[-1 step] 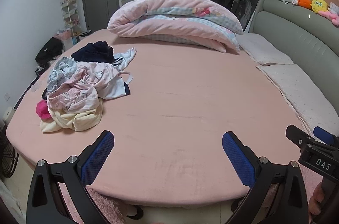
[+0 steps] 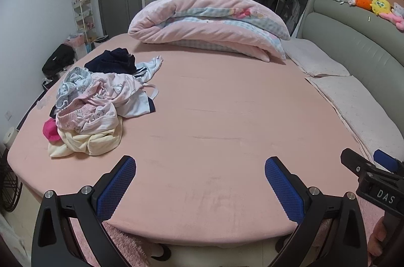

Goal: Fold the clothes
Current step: 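Move both tools toward the pile of clothes on the bed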

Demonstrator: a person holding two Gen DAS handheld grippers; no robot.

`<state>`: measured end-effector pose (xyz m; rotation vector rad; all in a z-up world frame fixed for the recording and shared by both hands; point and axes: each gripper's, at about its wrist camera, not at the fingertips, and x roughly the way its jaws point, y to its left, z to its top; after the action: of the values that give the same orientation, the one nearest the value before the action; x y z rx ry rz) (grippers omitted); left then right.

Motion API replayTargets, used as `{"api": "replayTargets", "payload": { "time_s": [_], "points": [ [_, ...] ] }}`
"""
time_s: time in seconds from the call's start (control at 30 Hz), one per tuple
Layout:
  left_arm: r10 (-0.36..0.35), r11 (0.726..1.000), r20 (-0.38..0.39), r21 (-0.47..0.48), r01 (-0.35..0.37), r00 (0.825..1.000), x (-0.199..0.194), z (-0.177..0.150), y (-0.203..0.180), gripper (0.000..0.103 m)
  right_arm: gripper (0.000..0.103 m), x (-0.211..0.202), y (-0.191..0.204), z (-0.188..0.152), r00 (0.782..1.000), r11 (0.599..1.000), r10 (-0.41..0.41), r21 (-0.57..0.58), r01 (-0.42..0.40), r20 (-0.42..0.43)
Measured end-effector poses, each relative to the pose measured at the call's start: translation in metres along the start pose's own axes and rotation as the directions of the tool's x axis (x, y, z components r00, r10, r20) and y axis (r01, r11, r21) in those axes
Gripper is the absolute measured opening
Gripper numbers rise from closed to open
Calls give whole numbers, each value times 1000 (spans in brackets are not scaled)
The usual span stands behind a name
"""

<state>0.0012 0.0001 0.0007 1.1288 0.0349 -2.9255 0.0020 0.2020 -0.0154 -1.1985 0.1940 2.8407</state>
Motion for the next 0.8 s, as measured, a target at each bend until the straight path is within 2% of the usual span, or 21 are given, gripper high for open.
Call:
{"api": "replayTargets", "payload": {
  "time_s": [0.07,0.13,0.2,0.3,0.43,0.53,0.6,0.63,0.67,0.73,0.8],
  "points": [
    [-13,1000,10,-6,13,1000,-4,-1,-3,103,103,0,-4,4,999,999,35,-13,-35,-10],
    [-38,999,-17,-34,38,999,1,0,5,103,103,-3,-10,13,999,998,48,-47,-48,-2],
    [-14,999,-17,-34,13,1000,2,2,16,103,103,-18,14,12,996,985,12,-175,3,85],
    [52,998,0,-42,-52,999,-2,10,50,103,103,-21,55,30,992,945,40,-328,1,119],
    [139,983,-15,-116,-140,990,8,12,120,97,103,14,114,75,984,888,174,-437,-141,35],
    [202,960,-49,-189,-208,978,22,13,171,93,103,32,151,83,962,844,272,-477,-246,-14],
    [230,939,-76,-245,-241,970,36,12,207,84,102,47,184,89,944,817,325,-485,-311,-58],
    [244,928,-92,-269,-260,965,43,11,222,77,97,60,205,92,936,809,340,-481,-338,-86],
    [254,919,-107,-285,-274,961,51,10,234,73,85,74,224,93,934,801,342,-488,-346,-99],
    [257,906,-130,-313,-286,958,66,10,253,69,72,94,257,93,930,785,348,-505,-358,-119],
    [244,897,-147,-341,-280,959,85,10,271,68,69,115,292,92,925,767,352,-522,-373,-144]
  ]
}}
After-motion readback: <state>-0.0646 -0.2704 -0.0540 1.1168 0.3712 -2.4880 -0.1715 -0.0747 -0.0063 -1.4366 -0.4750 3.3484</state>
